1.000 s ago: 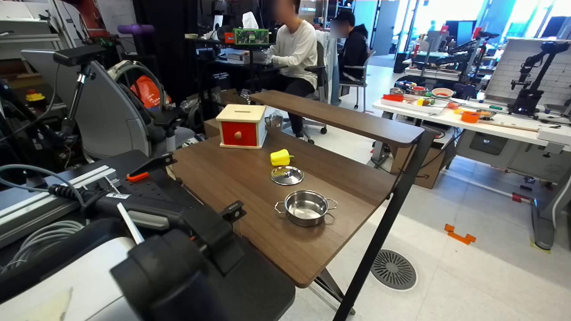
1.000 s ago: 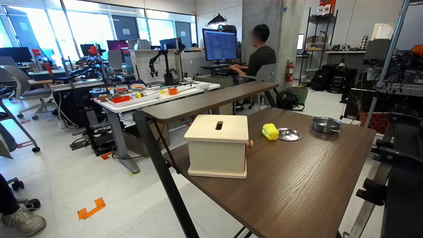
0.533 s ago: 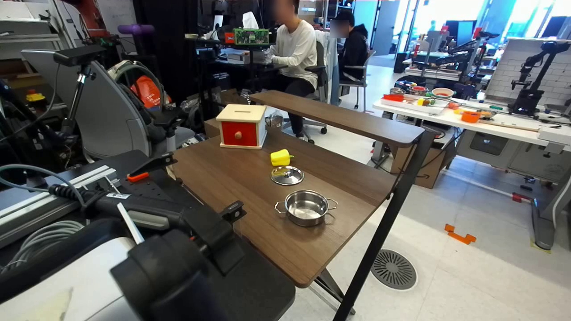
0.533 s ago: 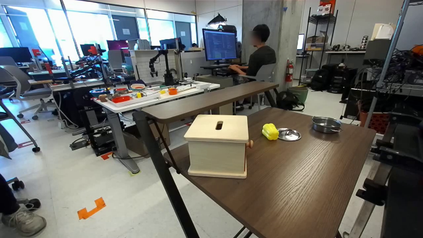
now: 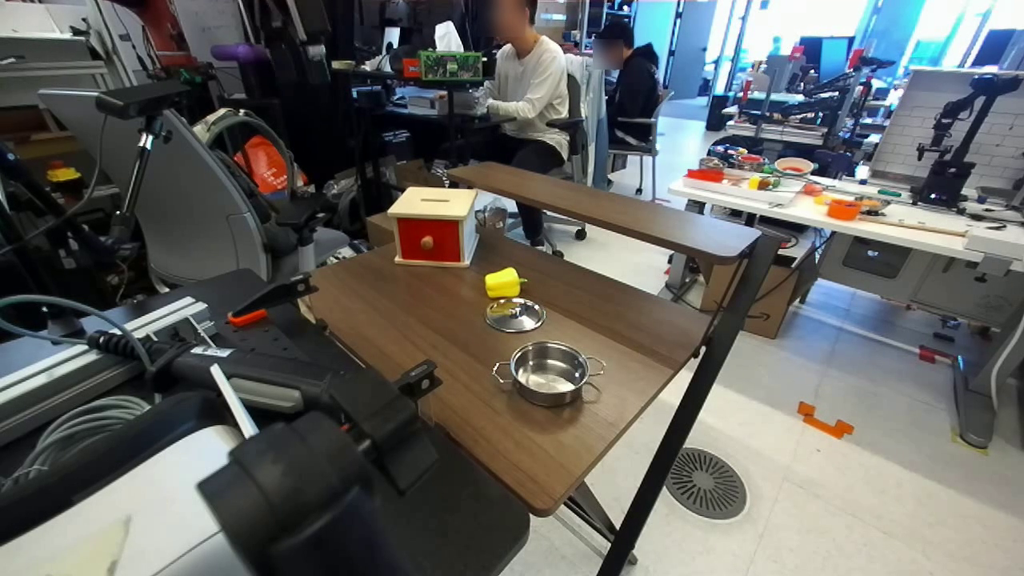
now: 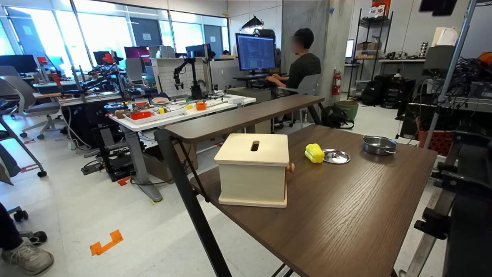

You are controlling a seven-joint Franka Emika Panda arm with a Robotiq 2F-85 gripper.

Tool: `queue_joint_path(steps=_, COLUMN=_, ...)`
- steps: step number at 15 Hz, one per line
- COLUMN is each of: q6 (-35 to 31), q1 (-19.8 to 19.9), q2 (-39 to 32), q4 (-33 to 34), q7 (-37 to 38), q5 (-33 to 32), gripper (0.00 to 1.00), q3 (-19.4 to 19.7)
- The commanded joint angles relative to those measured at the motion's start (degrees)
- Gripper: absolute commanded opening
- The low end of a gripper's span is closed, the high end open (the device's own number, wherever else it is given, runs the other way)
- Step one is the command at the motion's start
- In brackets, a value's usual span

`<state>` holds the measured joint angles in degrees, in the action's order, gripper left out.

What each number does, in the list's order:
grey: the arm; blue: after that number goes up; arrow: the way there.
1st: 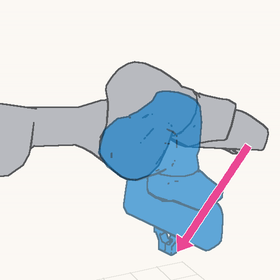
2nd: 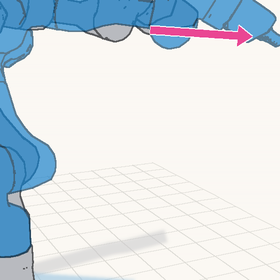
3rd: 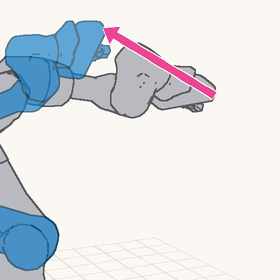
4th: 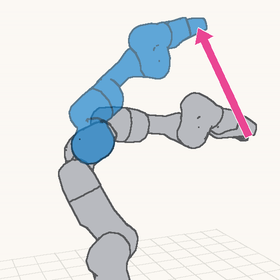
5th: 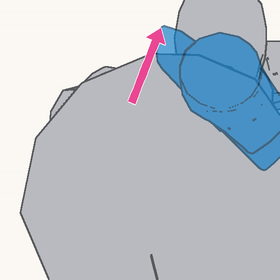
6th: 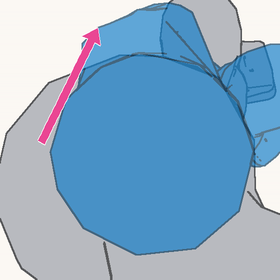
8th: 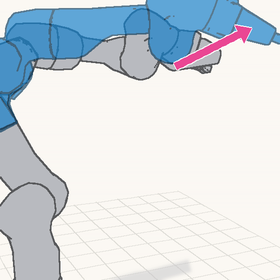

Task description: Open the drawer on the desk

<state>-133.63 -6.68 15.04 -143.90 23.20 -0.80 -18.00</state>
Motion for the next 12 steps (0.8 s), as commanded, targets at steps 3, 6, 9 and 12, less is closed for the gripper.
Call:
queue_joint_path(steps=3, q6=-12.89, q1=-0.71, q2=-13.84, q4=0.84, q7=-5.53, q5=-2.58, gripper=1.00, q3=2.70)
queue_joint_path(steps=6, q6=-16.14, q1=-1.15, q2=-20.97, q4=2.51, q7=-13.26, q5=-1.67, gripper=1.00, q3=4.41)
queue_joint_path(steps=9, q6=-17.69, q1=-1.31, q2=-27.56, q4=5.20, q7=-18.20, q5=-2.24, gripper=1.00, q3=5.73)
queue_joint_path(steps=12, q6=-19.15, q1=-1.74, q2=-32.42, q4=8.16, q7=-21.05, q5=-3.51, gripper=1.00, q3=7.11)
